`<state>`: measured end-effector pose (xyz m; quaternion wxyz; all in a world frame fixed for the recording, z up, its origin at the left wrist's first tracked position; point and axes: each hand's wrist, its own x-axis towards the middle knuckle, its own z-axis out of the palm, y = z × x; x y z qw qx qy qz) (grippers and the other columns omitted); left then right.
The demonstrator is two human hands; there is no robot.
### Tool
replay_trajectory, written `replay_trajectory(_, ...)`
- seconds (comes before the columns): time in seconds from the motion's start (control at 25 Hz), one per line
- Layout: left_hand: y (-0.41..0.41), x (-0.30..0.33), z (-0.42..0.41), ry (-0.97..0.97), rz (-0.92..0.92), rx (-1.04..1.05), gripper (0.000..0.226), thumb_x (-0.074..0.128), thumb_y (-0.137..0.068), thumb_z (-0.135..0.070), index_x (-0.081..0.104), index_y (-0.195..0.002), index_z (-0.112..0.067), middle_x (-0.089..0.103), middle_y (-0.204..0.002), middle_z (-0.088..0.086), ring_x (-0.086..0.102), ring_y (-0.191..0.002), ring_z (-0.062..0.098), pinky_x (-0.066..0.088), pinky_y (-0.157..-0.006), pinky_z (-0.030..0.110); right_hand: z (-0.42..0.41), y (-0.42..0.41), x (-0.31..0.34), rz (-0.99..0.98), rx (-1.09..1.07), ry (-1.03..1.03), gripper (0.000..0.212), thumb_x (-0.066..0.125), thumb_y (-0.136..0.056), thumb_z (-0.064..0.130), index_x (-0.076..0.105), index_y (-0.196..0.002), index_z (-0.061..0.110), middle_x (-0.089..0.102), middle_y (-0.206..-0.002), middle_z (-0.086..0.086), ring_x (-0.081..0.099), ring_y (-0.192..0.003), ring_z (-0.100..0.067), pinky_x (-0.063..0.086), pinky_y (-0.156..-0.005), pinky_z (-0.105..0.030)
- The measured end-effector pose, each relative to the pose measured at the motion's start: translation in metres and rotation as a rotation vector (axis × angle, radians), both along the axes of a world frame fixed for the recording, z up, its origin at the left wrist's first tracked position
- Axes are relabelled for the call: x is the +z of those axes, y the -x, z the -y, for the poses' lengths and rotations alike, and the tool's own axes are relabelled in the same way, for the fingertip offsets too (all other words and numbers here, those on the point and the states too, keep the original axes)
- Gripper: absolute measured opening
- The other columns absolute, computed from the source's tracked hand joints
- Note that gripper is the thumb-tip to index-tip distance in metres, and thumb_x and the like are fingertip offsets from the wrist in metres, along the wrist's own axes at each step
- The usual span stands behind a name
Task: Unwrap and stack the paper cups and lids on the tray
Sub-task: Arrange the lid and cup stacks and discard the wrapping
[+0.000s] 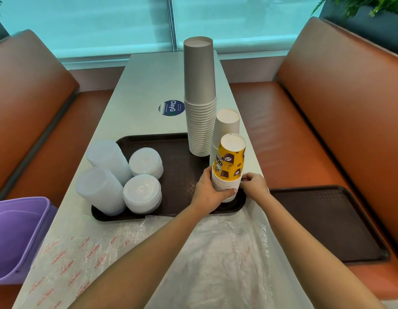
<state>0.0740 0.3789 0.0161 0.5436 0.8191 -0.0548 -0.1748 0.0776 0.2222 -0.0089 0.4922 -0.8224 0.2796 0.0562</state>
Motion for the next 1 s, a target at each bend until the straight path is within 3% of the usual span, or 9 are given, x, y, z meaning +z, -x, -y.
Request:
replay_trajectory(0.16, 0.006, 0.0, -0.003, -0.001, 0.004, -0.023, 0.086, 0.082, -0.069, -0.026, 0.03, -0.138, -0.024, 0.049, -0.136, -0.004, 0.048, -0.124, 0.016, 0.044, -0.099, 0.033, -0.001, 0.008, 0.001, 0.005, 0.004, 0.007, 0.011, 0.061, -0.087, 0.009, 0.065, -0.097, 0.008, 0.06, -0.089, -0.006, 0.053, -0.081, -0.019, 0.035, -0.052, -0.018)
replay_trajectory(0.52, 0.019, -0.003, -0.004, -0.001, -0.015, -0.015, 0.086, 0.082, -0.07, -0.025, 0.029, -0.138, -0.025, 0.047, -0.135, -0.007, 0.046, -0.122, 0.012, 0.044, -0.099, 0.033, -0.003, 0.013, 0.0, 0.03, -0.022, 0.006, 0.017, 0.059, -0.087, 0.009, 0.067, -0.1, 0.003, 0.062, -0.09, -0.008, 0.053, -0.079, -0.017, 0.038, -0.06, -0.021)
replay_trajectory(0.64, 0.014, -0.003, -0.013, 0.037, -0.028, -0.083, 0.082, 0.076, -0.071, -0.006, 0.032, -0.137, -0.026, 0.046, -0.135, -0.005, 0.043, -0.124, 0.013, 0.043, -0.103, 0.038, 0.002, 0.012, 0.0, 0.033, -0.044, -0.023, 0.02, 0.06, -0.087, 0.011, 0.065, -0.105, 0.002, 0.063, -0.094, -0.008, 0.055, -0.081, -0.019, 0.043, -0.062, -0.025)
replay_trajectory(0.76, -0.001, 0.011, -0.021, 0.221, 0.06, 0.152, 0.059, 0.054, -0.077, 0.011, 0.044, -0.125, -0.021, 0.049, -0.128, -0.001, 0.046, -0.12, 0.02, 0.047, -0.098, 0.046, 0.01, 0.002, 0.013, 0.2, -0.077, 0.014, 0.026, 0.058, -0.091, 0.014, 0.061, -0.114, 0.004, 0.062, -0.102, -0.007, 0.057, -0.09, -0.02, 0.051, -0.076, -0.034)
replay_trajectory(0.88, -0.036, 0.04, -0.015, 0.298, -0.011, 0.313, 0.041, 0.04, -0.096, -0.005, 0.045, -0.133, -0.022, 0.044, -0.14, 0.004, 0.044, -0.123, 0.021, 0.041, -0.105, 0.044, 0.011, -0.019, 0.035, 0.31, -0.024, -0.095, 0.033, 0.048, -0.097, 0.017, 0.053, -0.128, 0.01, 0.057, -0.124, -0.007, 0.054, -0.112, -0.023, 0.05, -0.094, -0.046)
replay_trajectory(1.0, -0.059, 0.054, -0.002, 0.274, -0.225, 0.175, 0.042, 0.029, -0.104, -0.03, 0.029, -0.145, -0.03, 0.023, -0.155, 0.005, 0.025, -0.141, 0.031, 0.029, -0.112, 0.049, 0.003, -0.037, 0.045, 0.221, 0.103, -0.257, 0.04, 0.042, -0.101, 0.029, 0.041, -0.14, 0.021, 0.048, -0.139, -0.005, 0.047, -0.127, -0.025, 0.051, -0.088, -0.038)
